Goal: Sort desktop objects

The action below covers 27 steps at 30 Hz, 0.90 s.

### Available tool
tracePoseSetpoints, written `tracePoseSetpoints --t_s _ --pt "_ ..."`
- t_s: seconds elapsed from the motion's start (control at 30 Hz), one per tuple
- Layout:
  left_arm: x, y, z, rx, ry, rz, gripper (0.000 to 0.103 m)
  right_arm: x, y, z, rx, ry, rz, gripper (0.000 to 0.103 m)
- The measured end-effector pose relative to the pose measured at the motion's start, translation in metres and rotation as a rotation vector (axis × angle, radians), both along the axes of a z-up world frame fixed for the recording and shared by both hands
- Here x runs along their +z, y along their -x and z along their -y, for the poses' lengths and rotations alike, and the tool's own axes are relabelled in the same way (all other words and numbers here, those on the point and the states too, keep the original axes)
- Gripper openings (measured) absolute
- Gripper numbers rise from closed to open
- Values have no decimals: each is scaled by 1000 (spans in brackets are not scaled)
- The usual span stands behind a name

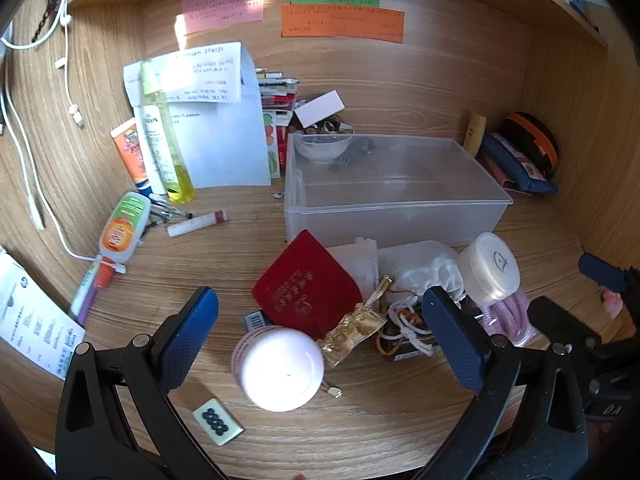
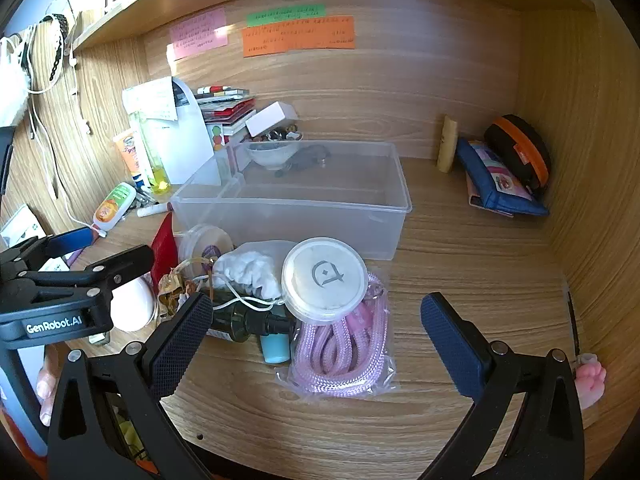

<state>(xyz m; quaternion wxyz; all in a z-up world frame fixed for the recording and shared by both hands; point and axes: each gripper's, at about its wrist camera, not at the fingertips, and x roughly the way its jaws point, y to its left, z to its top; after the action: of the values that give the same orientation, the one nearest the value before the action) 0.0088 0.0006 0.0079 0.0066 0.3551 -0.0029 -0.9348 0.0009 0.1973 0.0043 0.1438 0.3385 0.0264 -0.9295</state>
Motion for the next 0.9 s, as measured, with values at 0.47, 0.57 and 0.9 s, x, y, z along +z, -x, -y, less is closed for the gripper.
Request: tracePoseSetpoints --t_s 0.47,0.57,0.9 --pt "-19 -27 54 2 -74 59 103 -10 12 -15 -21 65 37 103" --pt "-28 -33 67 13 -86 84 103 -13 17 -16 -37 57 35 103" --pt "-57 -43 67 -12 -80 118 103 -23 36 -11 -32 27 51 103"
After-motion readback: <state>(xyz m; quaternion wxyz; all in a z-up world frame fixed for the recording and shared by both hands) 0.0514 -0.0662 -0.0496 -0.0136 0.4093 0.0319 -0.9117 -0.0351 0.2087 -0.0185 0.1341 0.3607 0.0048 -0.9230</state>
